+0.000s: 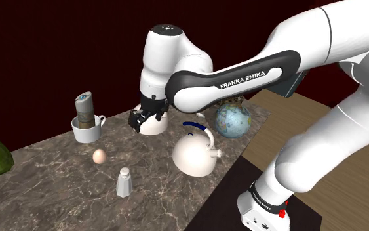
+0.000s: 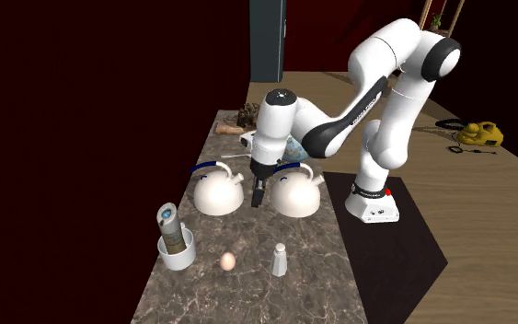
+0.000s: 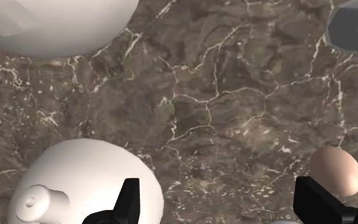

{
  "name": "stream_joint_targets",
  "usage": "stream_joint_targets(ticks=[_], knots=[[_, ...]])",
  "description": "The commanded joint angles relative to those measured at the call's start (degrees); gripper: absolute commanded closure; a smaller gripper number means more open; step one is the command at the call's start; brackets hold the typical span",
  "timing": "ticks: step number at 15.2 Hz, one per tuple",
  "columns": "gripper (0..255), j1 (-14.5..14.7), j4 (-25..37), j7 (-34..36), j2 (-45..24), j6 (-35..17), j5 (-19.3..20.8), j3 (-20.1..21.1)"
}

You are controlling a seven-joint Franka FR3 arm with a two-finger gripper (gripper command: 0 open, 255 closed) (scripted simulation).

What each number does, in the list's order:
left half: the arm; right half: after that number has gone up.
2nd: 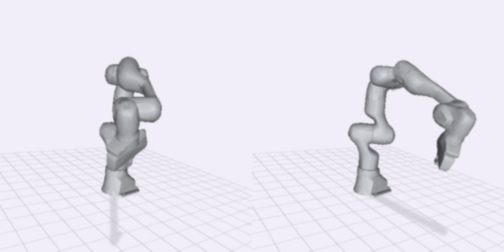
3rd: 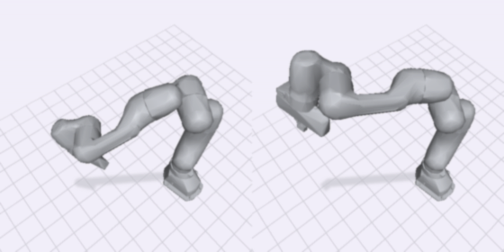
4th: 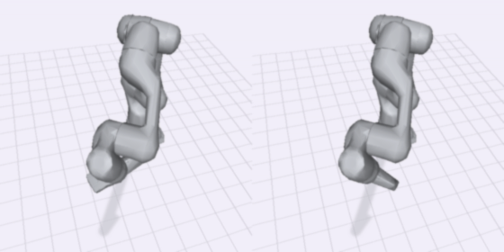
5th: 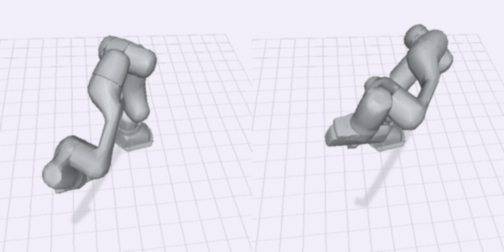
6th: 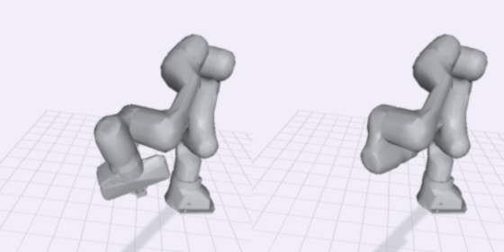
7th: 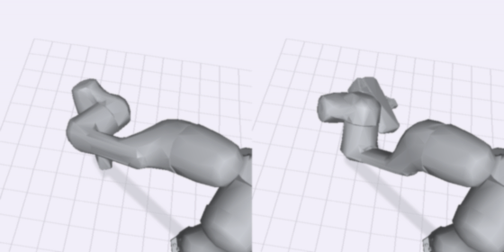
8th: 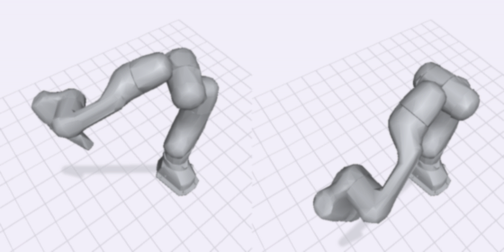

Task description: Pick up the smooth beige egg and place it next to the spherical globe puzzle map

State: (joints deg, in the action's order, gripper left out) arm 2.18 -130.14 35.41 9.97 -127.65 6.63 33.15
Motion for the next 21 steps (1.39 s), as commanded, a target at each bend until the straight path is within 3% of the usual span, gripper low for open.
stream_joint_targets(ticks=[1,6,12,14,21], knots=[[0,-0.3,2.4,4.6,-4.8,-1.4,3.7,2.1],[0,1.9,10.1,16.0,-17.5,-2.2,14.6,4.4],[0,9.4,22.0,26.3,-32.2,-0.3,25.6,2.2],[0,11.5,25.1,27.8,-35.4,0.3,27.4,1.2],[0,12.4,25.1,29.6,-39.3,-3.0,30.6,-0.9]])
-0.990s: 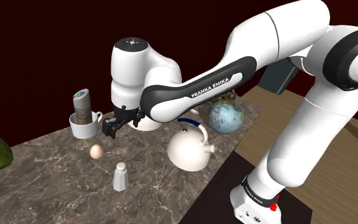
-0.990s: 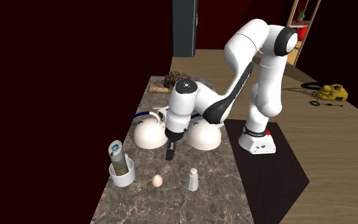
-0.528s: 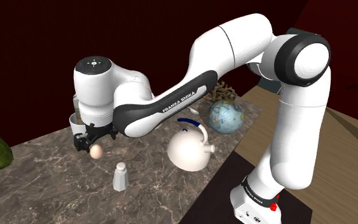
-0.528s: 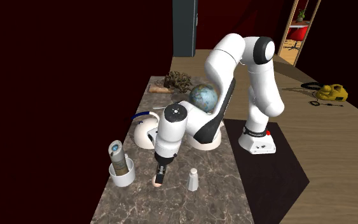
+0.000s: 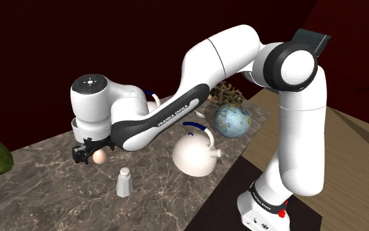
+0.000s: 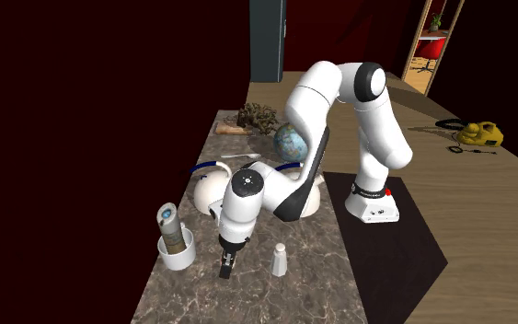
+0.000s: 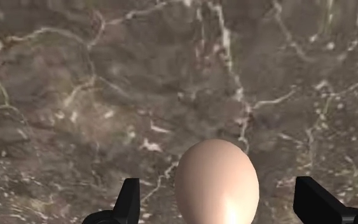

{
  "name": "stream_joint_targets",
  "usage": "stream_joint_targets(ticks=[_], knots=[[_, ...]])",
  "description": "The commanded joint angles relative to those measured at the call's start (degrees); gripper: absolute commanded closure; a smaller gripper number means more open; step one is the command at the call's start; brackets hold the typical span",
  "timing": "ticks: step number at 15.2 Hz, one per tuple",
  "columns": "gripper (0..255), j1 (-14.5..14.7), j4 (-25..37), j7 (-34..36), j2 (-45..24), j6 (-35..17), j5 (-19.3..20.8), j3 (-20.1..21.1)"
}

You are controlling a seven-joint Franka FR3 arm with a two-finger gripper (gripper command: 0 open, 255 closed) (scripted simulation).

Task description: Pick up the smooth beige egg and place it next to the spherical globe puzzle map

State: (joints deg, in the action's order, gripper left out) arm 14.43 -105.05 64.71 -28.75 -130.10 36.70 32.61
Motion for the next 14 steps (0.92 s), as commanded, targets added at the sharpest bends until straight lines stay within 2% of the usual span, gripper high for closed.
stream_joint_targets(ticks=[1,8,9,14], knots=[[0,0.1,0.0,0.3,-0.6,-0.6,0.5,-0.3],[0,0.1,0.0,0.3,-0.6,-0.6,0.5,-0.3],[255,0.1,0.0,0.3,-0.6,-0.6,0.5,-0.3],[255,0.1,0.0,0.3,-0.6,-0.6,0.5,-0.3]])
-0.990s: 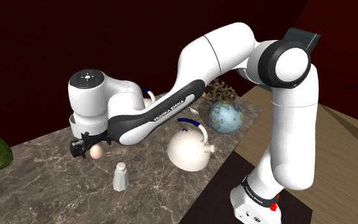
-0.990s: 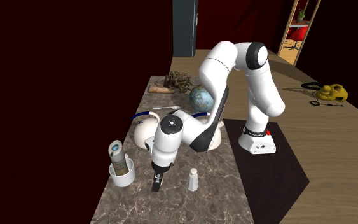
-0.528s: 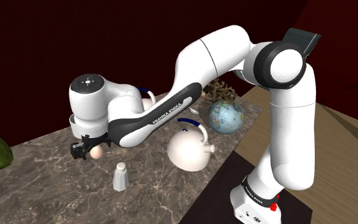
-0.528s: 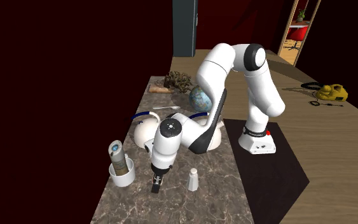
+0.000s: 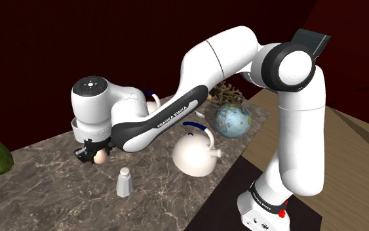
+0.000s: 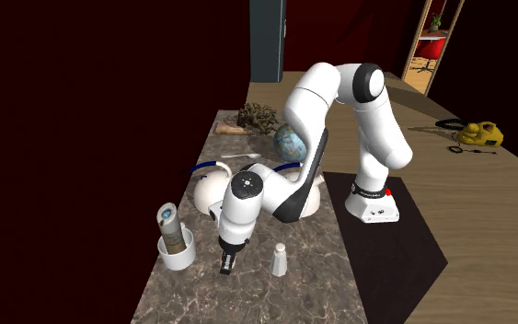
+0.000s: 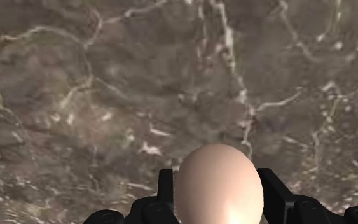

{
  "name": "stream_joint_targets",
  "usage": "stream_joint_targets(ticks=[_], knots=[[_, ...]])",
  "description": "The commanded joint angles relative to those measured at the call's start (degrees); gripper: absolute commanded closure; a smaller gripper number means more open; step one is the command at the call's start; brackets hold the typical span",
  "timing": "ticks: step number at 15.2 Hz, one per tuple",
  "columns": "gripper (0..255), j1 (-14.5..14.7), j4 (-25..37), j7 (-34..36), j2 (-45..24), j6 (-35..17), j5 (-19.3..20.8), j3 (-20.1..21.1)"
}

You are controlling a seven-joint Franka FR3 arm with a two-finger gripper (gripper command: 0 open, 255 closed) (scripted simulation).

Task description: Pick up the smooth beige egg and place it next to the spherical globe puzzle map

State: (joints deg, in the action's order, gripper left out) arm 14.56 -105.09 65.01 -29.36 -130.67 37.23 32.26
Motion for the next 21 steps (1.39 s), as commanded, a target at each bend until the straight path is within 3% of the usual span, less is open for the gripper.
stream_joint_targets(ticks=[1,21], knots=[[255,0.0,0.0,0.0,0.0,0.0,0.0,0.0],[255,-2.4,3.4,-5.9,7.0,8.5,-6.9,3.7]])
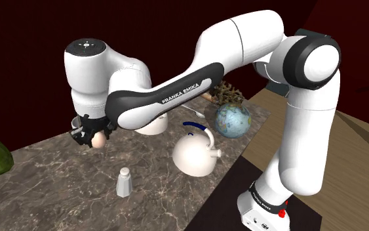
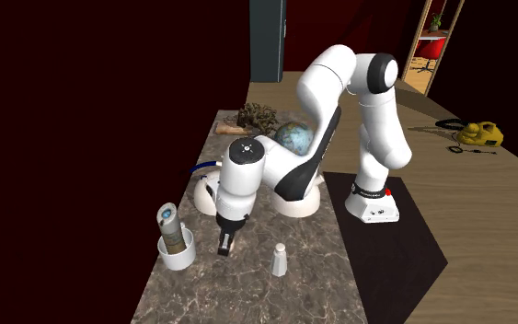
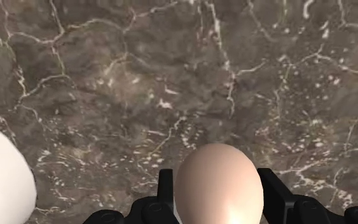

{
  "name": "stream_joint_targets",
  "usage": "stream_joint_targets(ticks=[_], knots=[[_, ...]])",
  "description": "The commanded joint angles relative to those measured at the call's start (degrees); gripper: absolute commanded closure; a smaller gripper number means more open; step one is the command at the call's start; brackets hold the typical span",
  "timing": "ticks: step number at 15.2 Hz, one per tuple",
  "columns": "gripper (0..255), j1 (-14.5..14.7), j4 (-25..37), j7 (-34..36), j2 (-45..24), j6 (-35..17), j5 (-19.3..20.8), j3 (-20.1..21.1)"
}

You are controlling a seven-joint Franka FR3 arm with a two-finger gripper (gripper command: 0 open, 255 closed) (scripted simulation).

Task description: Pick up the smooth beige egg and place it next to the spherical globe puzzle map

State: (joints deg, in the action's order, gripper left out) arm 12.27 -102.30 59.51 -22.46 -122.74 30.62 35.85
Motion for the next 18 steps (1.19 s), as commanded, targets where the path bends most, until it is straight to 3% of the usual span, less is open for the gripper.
stream_joint_targets(ticks=[1,18], knots=[[255,-0.1,0.9,-0.7,0.4,1.2,-0.6,0.3],[255,-0.8,8.7,-5.5,4.6,11.5,-5.2,2.1]])
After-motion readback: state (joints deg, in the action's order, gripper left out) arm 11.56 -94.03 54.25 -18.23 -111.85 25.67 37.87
